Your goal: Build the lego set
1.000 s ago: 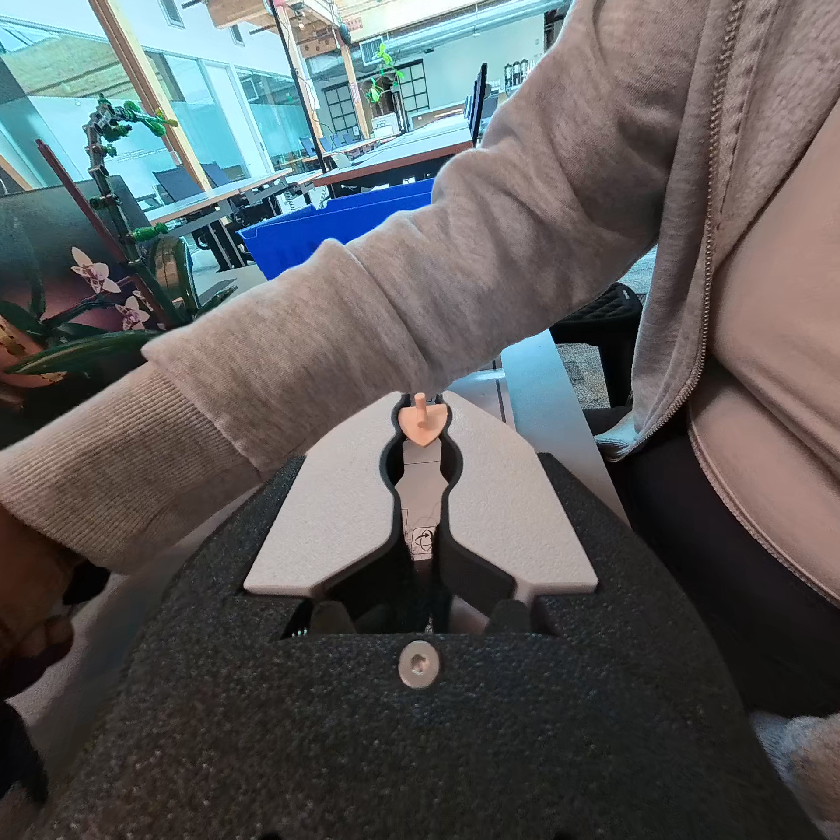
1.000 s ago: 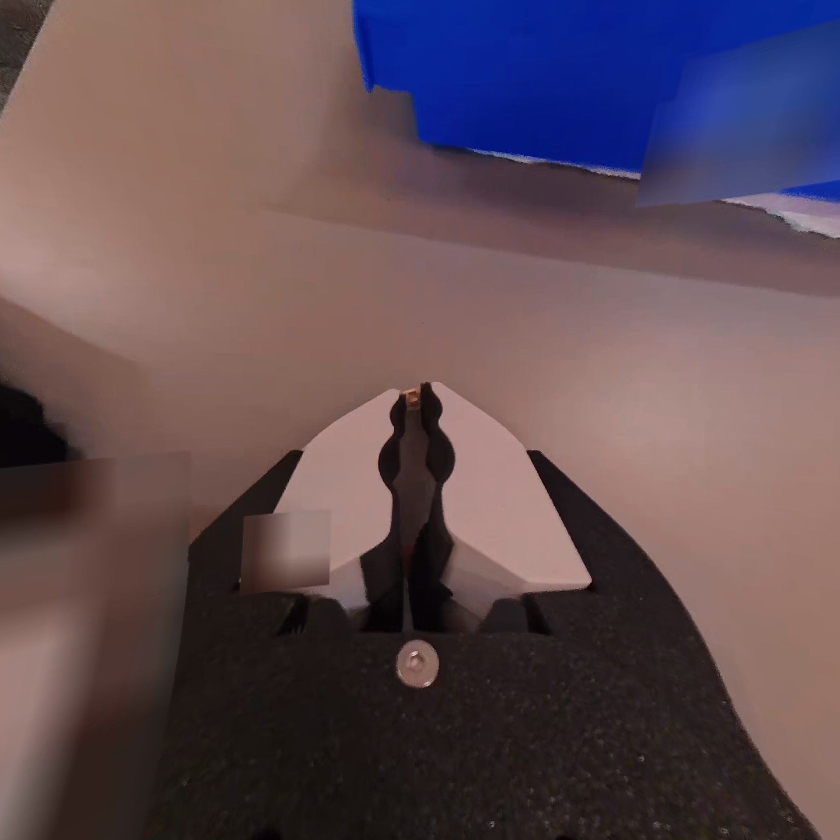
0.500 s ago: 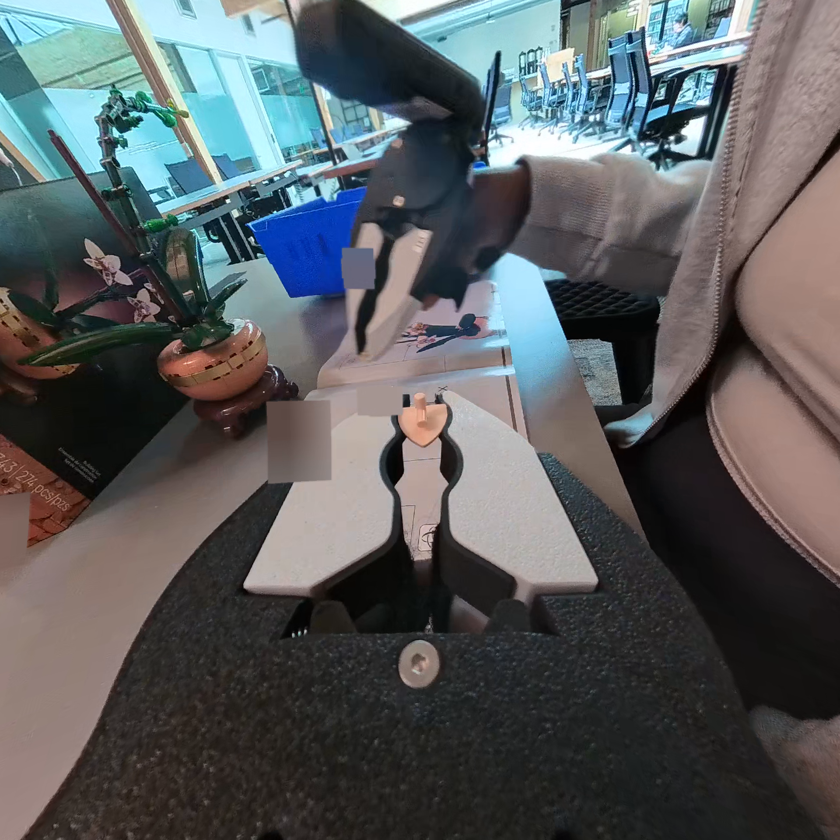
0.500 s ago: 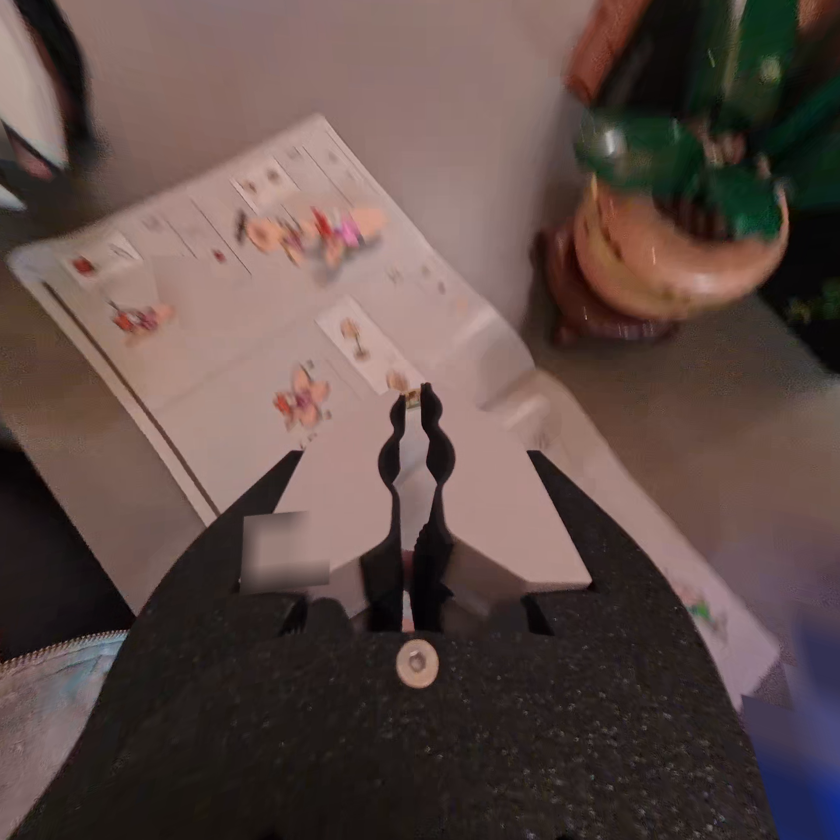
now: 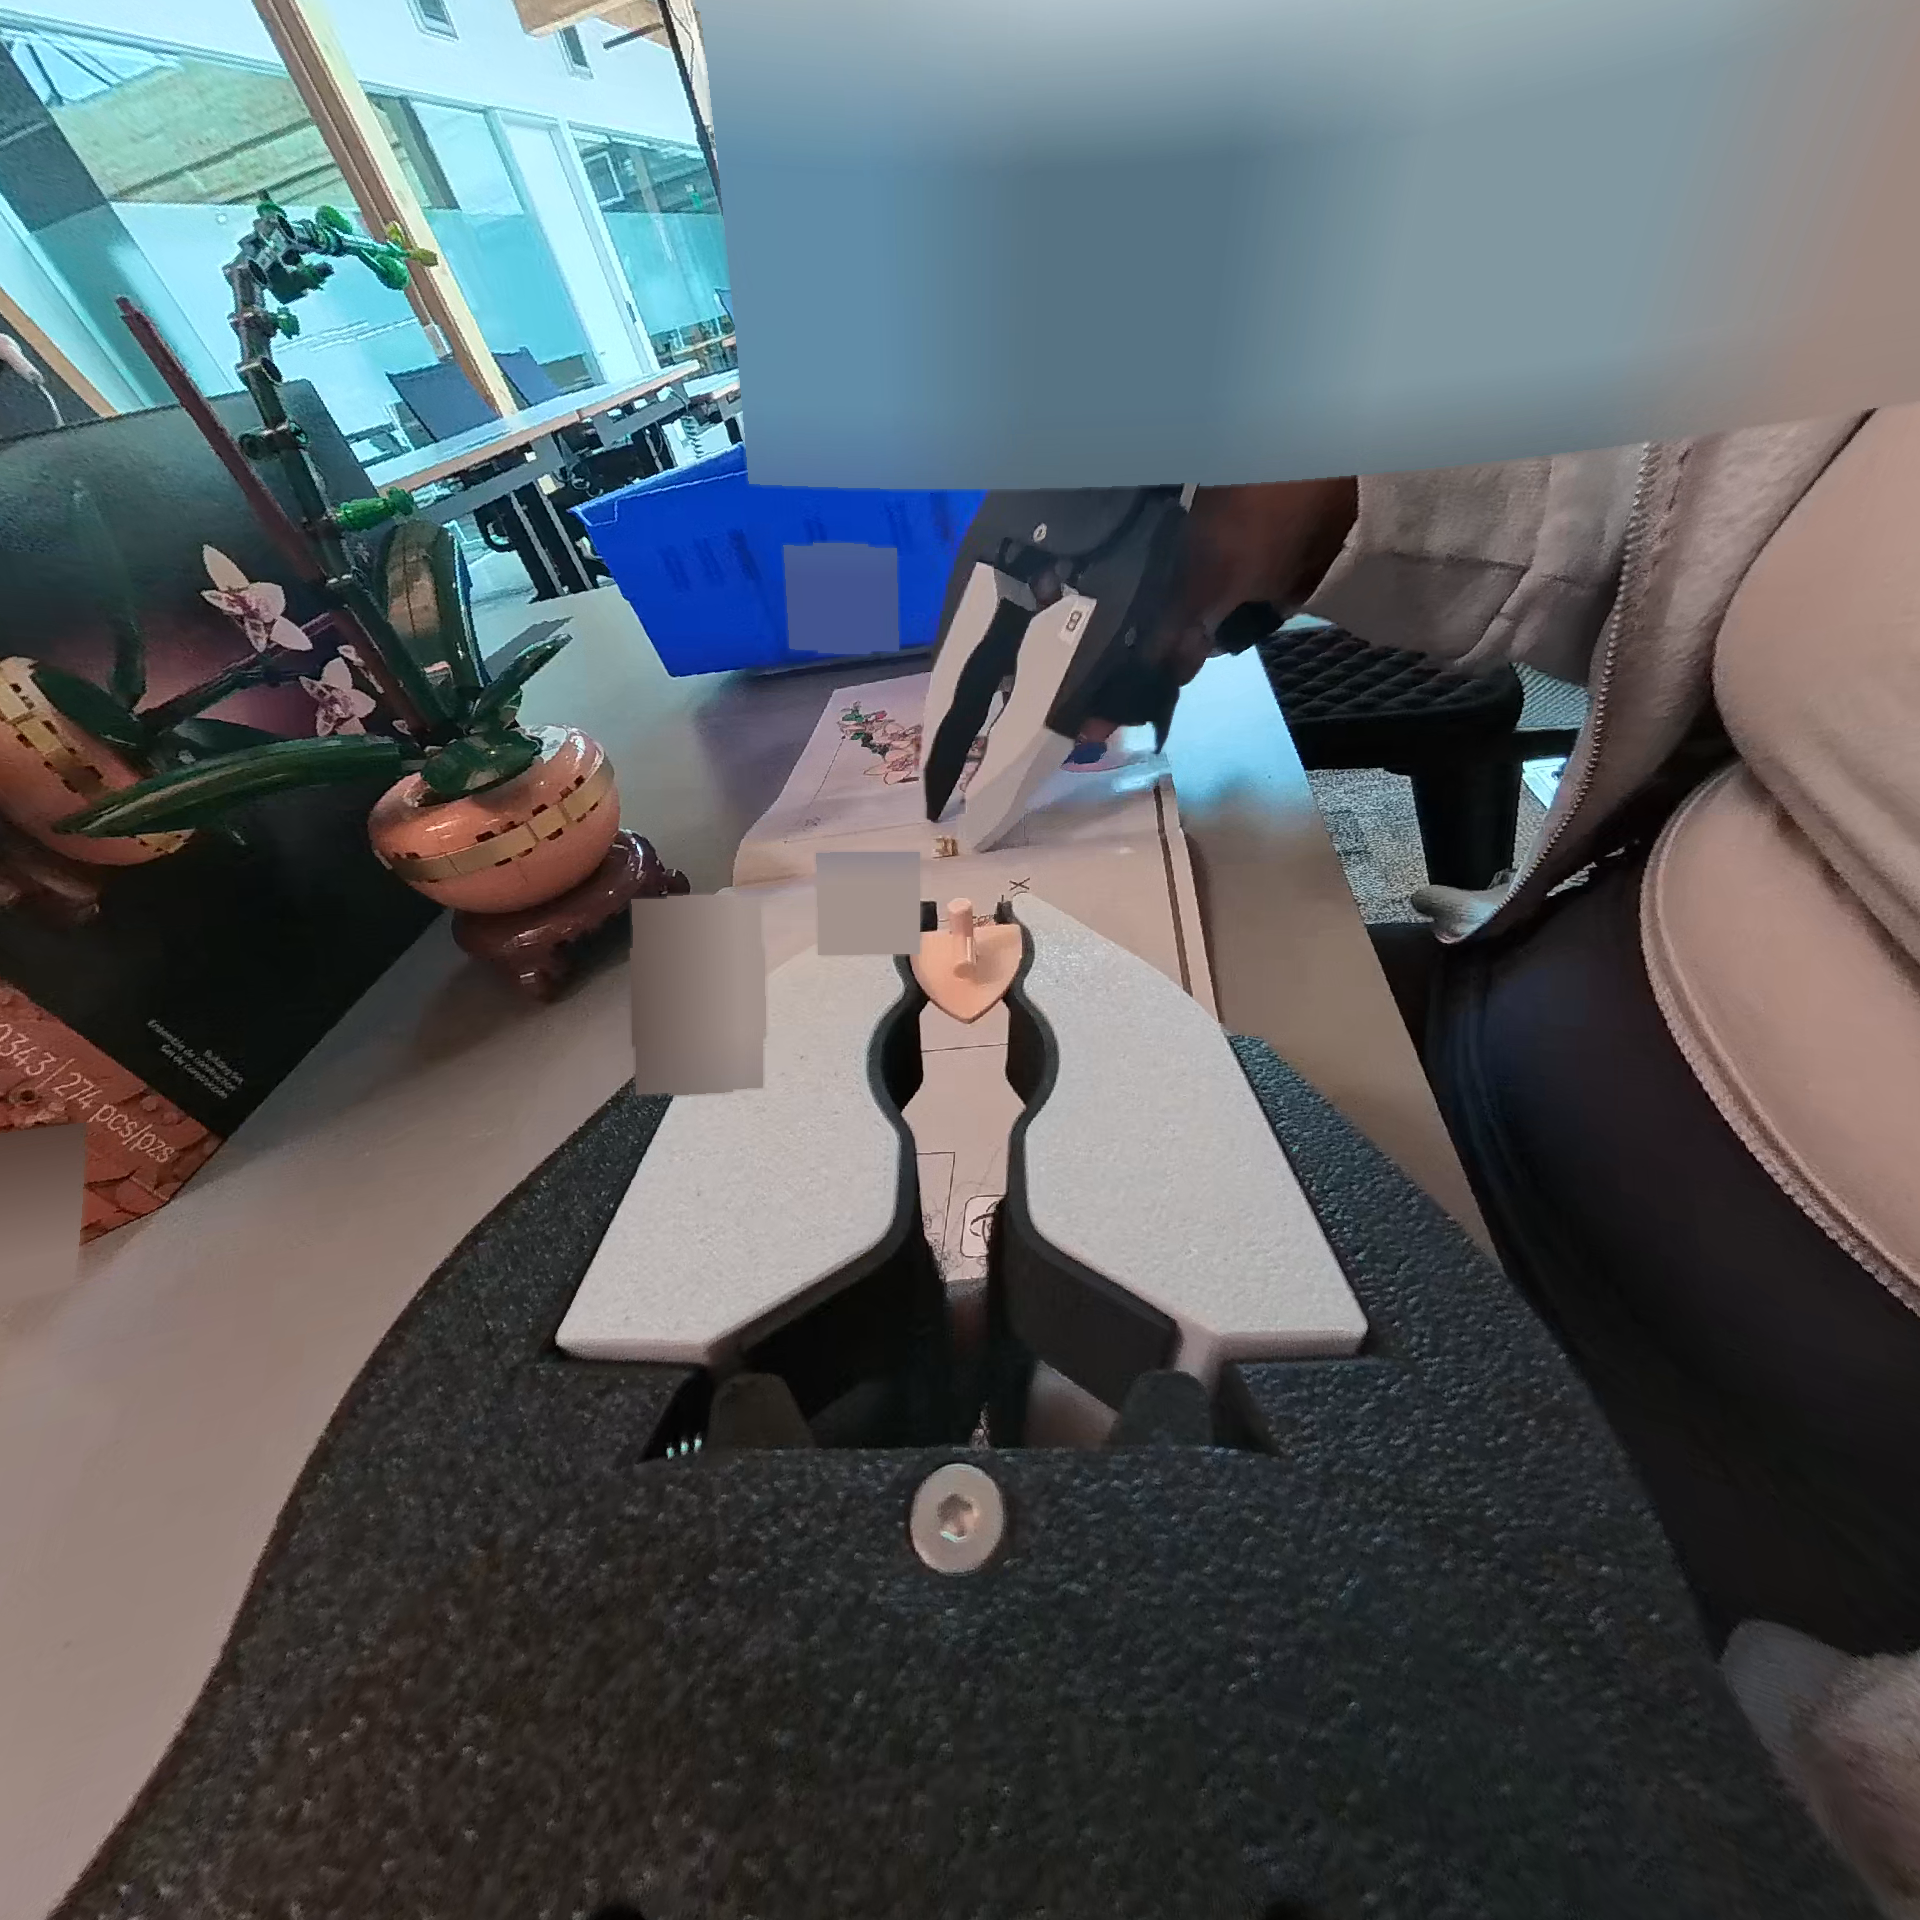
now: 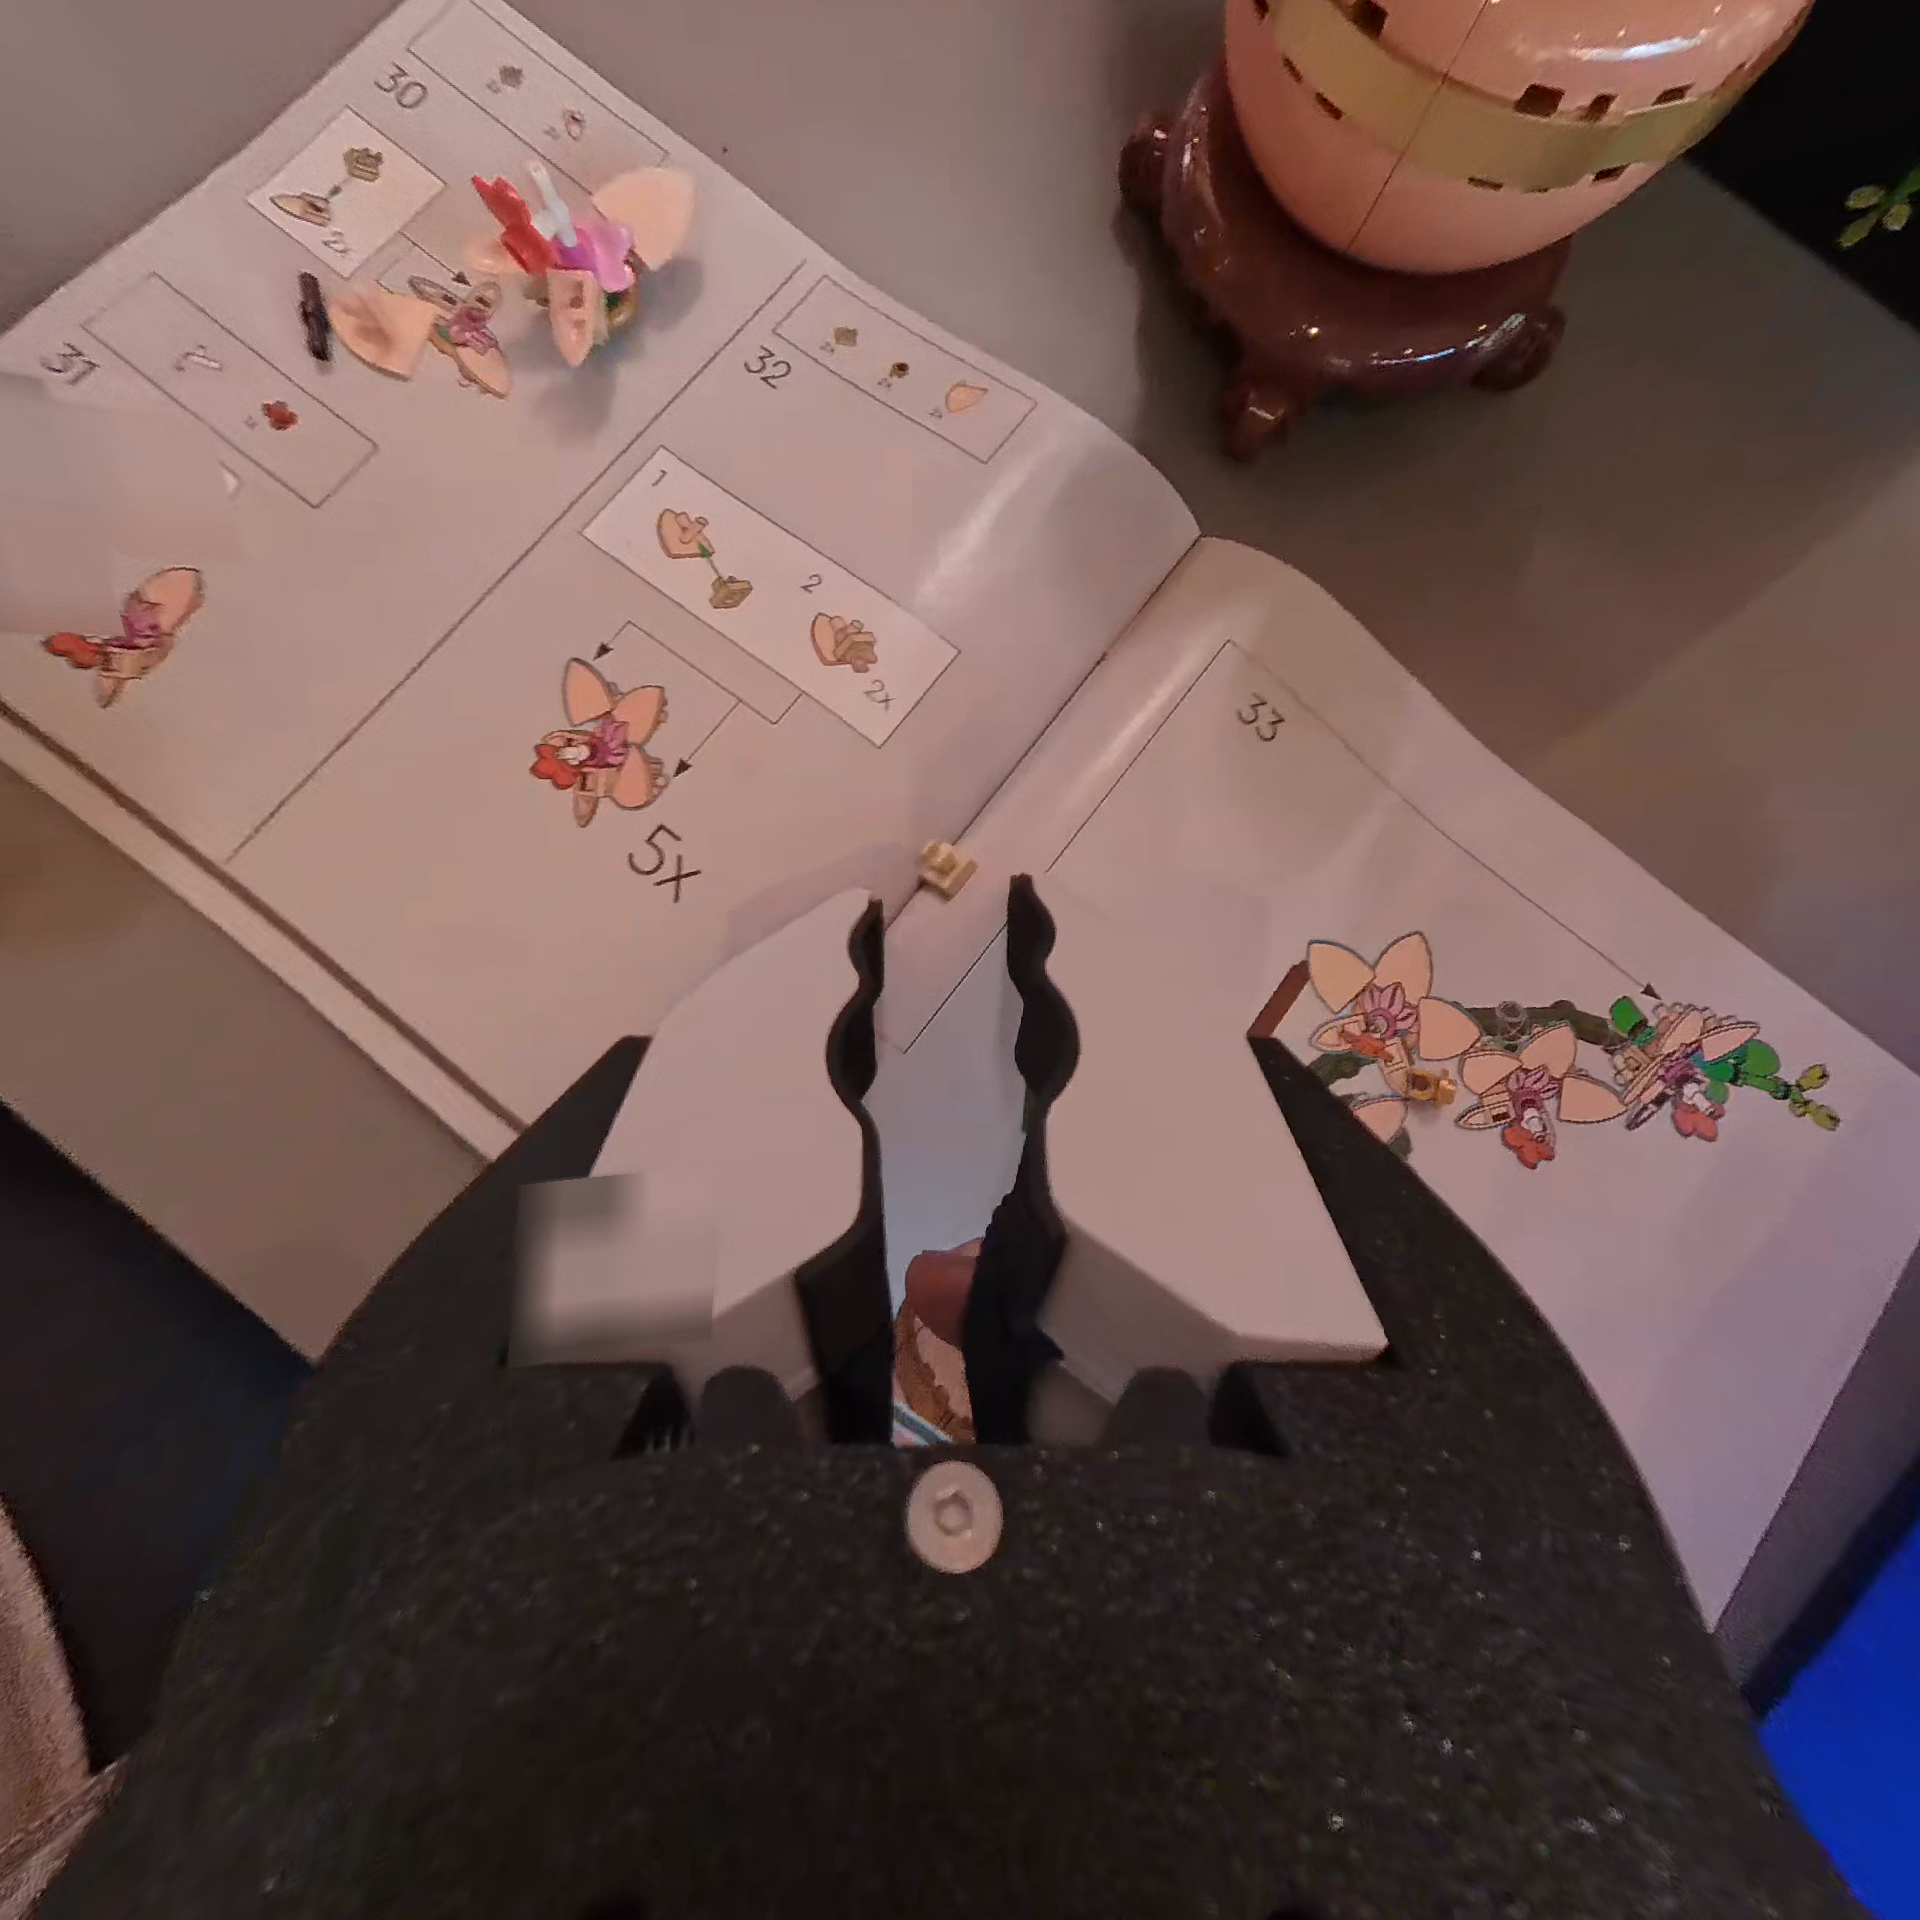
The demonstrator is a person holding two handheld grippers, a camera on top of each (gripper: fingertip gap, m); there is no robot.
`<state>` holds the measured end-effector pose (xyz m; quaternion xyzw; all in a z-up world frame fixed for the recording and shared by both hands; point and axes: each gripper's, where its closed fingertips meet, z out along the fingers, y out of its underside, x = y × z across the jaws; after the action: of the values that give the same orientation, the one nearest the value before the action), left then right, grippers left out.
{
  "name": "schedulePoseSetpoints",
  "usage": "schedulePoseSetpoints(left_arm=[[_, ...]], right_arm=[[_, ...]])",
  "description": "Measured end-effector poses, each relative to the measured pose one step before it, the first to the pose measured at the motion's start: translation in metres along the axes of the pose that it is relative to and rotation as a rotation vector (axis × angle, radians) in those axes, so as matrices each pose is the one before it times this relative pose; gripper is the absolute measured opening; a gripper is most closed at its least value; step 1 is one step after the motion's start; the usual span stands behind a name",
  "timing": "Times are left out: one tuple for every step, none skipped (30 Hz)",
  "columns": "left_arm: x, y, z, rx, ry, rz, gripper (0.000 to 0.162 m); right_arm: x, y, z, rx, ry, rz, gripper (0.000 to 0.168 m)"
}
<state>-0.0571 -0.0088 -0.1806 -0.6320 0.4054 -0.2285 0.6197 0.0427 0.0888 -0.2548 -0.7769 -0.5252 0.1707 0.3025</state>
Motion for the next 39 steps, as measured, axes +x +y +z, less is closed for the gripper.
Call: schedulePoseSetpoints(left_arm=[[0.00026,-0.00021,0.00005,0.0006,0.0009,-0.0004,0.011],[0.00011,-0.00007,0.00004,0.0005,0.0008,-0.0001,0.011],[0.0001,-0.00005,-0.0001,0.0005,0.0004,-0.0003,0.011],[0.00005,-0.00008,-0.00022,0.0002,0.0004,-0.0006,0.011],[-0.00002,-0.00012,-0.00007,0.0003,0.0002,-0.0005,0.011],[-0.00002,0.00003,0.00005,0.0005,-0.0004,-0.0001,0.011],[-0.00012,-0.00007,-0.0001,-0.0001,-0.0003,0.0,0.011],[-0.00029,0.00014,-0.00001,-0.0007,-0.0004,0.0003,0.011],[-0.00025,0.00025,-0.00001,-0.0011,-0.0011,0.0007,0.011],[-0.00007,0.00024,-0.00007,-0.0014,-0.0016,0.0003,0.011],[-0.0005,0.00037,-0.00001,-0.0017,-0.0021,-0.0006,0.011],[-0.00052,0.00034,-0.00012,-0.0013,-0.0027,-0.001,0.011],[-0.00048,0.00018,0.00003,-0.0003,-0.0027,-0.0008,0.011],[-0.00032,0.0001,-0.00019,0.0005,-0.0019,-0.0011,0.011],[-0.00027,-0.00006,-0.00036,0.0012,-0.001,-0.0009,0.011],[0.00001,-0.00008,-0.00042,0.0011,-0.0002,-0.0004,0.011],[0.00014,0.00012,-0.00013,-0.0001,0.0006,-0.0002,0.011],[0.00016,0.00005,0.0001,-0.0005,0.0014,0.0001,0.011],[0.00031,-0.00002,0.00021,-0.0001,0.0024,0.0005,0.011],[0.00039,-0.0002,0.00038,0.0002,0.0024,0.0008,0.011],[0.00035,0.00002,0.00025,-0.0002,0.0006,0.0009,0.011],[0.0001,-0.00001,0.00001,0.0005,-0.0009,0.0003,0.011],[-0.00017,-0.00015,-0.00005,0.0015,-0.0008,-0.0006,0.011],[-0.00016,-0.00016,-0.00011,0.0008,-0.0007,-0.001,0.011],[-0.00026,-0.00003,-0.00012,-0.0001,-0.0006,-0.0006,0.011],[-0.00028,0.00015,0.00012,-0.0009,-0.0004,-0.0001,0.011],[-0.00042,0.0003,0.00016,-0.0013,-0.0008,0.0004,0.011],[0.0,0.00016,-0.00009,-0.0005,-0.0005,0.0005,0.011],[0.00057,-0.00006,-0.00102,0.0005,0.0002,0.0005,0.011],[0.00058,-0.0001,-0.001,0.0009,0.0002,0.0005,0.011],[0.0,-0.00018,-0.0001,0.0007,0.0,0.0,0.011],[-0.00014,0.00001,-0.00001,0.0002,-0.0001,-0.0001,0.011],[0.00003,0.0,0.00013,-0.0001,0.0006,0.0002,0.011],[0.00024,-0.00004,0.00009,-0.0001,0.0005,0.0003,0.011],[0.00019,-0.00014,-0.00005,0.0,0.0,0.0,0.011],[-0.00004,0.00005,0.0001,0.0004,0.0002,0.0,0.011],[-0.00001,-0.00009,0.00005,0.0007,-0.0001,0.0,0.011],[-0.00006,-0.00014,-0.00006,0.0005,-0.0001,-0.0003,0.011],[0.00005,-0.00002,0.00001,0.0001,0.0002,-0.0002,0.011]], right_arm=[[-0.00214,0.00068,-0.00228,-0.0003,-0.0166,0.0045,0.024],[-0.00258,0.00012,-0.0021,0.0067,-0.0244,-0.0044,0.023],[-0.00248,-0.00085,-0.00254,0.0114,-0.0275,-0.0171,0.021],[-0.00066,-0.0022,-0.00264,0.0158,-0.0235,-0.0397,0.016],[0.00192,-0.00317,-0.00262,0.0203,-0.0158,-0.0604,0.013],[0.00411,-0.00366,-0.00235,0.0214,-0.0121,-0.0627,0.012],[0.00337,-0.00327,-0.00142,0.0174,-0.0278,-0.0613,0.011],[0.00237,-0.00288,0.00024,0.0167,-0.0392,-0.0481,0.011],[0.00187,-0.00135,0.00113,0.0112,-0.0397,-0.022,0.007],[0.00073,0.00087,0.00239,-0.0046,-0.0415,0.0051,0.005],[-0.00057,0.00215,0.00234,-0.0167,-0.0351,0.0217,0.004],[-0.00132,0.00184,0.00215,-0.0151,-0.0211,0.0256,0.004],[-0.00195,0.00145,0.00144,-0.0067,-0.001,0.0242,0.004],[-0.0014,0.0019,0.00159,-0.0062,0.0155,0.0258,0.004],[-0.00386,0.0023,0.00149,-0.0045,0.0066,0.0163,0.004],[-0.0034,0.00187,0.00188,0.005,0.0087,0.0078,0.004],[0.00114,0.00189,0.00167,0.0036,0.0289,0.009,0.004],[0.00216,0.00281,0.00132,-0.0081,0.0254,0.0078,0.004],[0.00218,0.00279,0.00095,-0.0114,0.0075,0.0124,0.004],[0.00077,0.00068,0.00048,-0.0016,-0.0097,0.0196,0.004],[-0.00054,-0.00131,-0.0001,0.0101,-0.0172,0.0139,0.004],[-0.00015,-0.00157,-0.00039,0.0106,-0.0088,0.0035,0.004],[0.00209,-0.00056,-0.00005,0.0018,0.007,-0.0043,0.004],[0.00183,-0.00003,0.00034,-0.0041,0.0072,-0.0085,0.004],[0.00122,-0.00053,0.00048,-0.003,0.003,-0.0081,0.004],[0.00075,-0.00099,0.00104,-0.0002,-0.0031,-0.0103,0.003],[0.00094,-0.00067,0.00112,-0.0022,-0.0033,-0.0117,0.003],[0.00197,-0.0007,0.00141,-0.0026,0.0005,-0.0096,0.003],[0.00192,-0.00046,0.00087,-0.0045,-0.0032,-0.0095,0.003],[0.00176,-0.00025,0.00111,-0.0078,-0.0058,-0.0123,0.003],[0.00208,-0.00114,0.0002,-0.0031,-0.0039,-0.0139,0.003],[0.00131,-0.00117,-0.00011,-0.0013,-0.0091,-0.0161,0.003],[0.00103,-0.00073,0.00033,-0.0078,-0.0169,-0.0153,0.002],[0.00104,-0.00002,0.00021,-0.011,-0.0194,-0.0125,0.003],[0.0021,-0.00092,0.00053,-0.0072,-0.0146,-0.0124,0.003],[0.00113,0.00004,0.00059,-0.0103,-0.0211,-0.0211,0.003],[0.00316,-0.00067,0.00142,-0.0112,-0.0109,-0.0196,0.002],[0.00559,-0.00051,0.00009,-0.0115,0.0045,-0.0133,0.002],[0.00251,-0.0006,0.00051,-0.018,-0.0103,-0.0188,0.001]])
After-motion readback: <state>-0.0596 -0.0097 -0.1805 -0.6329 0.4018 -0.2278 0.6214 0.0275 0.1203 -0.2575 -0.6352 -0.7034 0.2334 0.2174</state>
